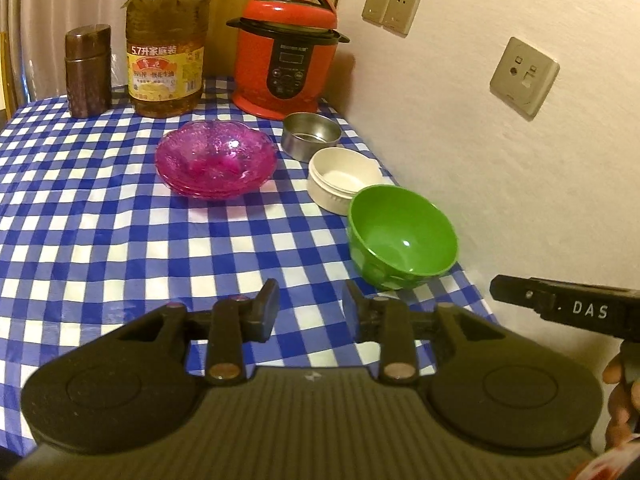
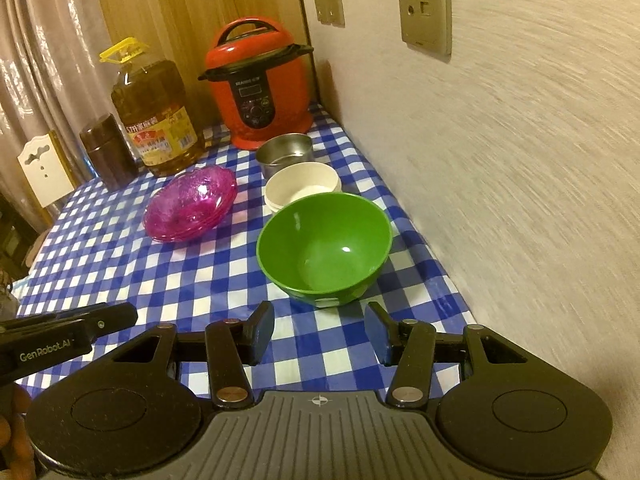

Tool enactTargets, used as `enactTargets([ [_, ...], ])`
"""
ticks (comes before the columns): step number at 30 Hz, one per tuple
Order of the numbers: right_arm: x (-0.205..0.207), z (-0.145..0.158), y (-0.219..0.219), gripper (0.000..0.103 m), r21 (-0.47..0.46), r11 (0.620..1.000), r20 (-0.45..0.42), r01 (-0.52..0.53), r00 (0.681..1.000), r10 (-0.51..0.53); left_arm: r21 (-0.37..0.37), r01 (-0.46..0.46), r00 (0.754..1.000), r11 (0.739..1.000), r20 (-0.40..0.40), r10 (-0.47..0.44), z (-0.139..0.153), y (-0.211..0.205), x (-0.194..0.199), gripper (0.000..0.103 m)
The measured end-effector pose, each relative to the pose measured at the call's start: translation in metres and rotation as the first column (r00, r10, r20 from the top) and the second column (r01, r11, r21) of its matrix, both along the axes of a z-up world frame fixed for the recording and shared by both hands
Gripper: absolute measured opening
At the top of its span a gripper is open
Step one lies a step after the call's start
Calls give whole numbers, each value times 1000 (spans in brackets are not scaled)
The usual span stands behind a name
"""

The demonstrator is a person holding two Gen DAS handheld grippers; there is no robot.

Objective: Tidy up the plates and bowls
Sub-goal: 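Move both tools past the green bowl toward the white bowl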

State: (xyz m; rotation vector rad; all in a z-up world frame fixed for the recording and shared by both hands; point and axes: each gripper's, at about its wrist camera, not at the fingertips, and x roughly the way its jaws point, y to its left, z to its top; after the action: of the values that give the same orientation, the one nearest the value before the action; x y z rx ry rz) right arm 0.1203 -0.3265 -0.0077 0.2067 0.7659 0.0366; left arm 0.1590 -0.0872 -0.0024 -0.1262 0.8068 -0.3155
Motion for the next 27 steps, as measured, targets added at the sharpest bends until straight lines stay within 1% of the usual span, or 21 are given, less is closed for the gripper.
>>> enactTargets([
  [3,-1,0,-5,50,21,1000,-3,0,1000,0,11,3,1000,1000,-2,-3,1,-4,1,31],
  [7,3,-1,-13,50,52,999,-3,14,1000,-14,7,2,1000,1000,-15,-2,1,-5,8,31],
  [12,21,5,-19,50,76,997,7,7,1000,-7,-21,-24,999,999,-26,24,2,-5,28,31],
  [16,45,11,-23,50,79,997,20,-8,1000,6,-42,-34,999,999,-24,33,4,-9,50,31],
  [20,74,16,-29,50,69,997,35,-23,999,20,-78,-50,998,996,-38,47,2,-13,79,31],
  [24,108,14,-36,50,54,998,35,-33,999,31,-105,-65,997,992,-49,60,-5,-19,112,31],
  [27,135,8,-42,50,46,998,22,-45,999,44,-133,-79,995,988,-75,70,-15,-24,137,31],
])
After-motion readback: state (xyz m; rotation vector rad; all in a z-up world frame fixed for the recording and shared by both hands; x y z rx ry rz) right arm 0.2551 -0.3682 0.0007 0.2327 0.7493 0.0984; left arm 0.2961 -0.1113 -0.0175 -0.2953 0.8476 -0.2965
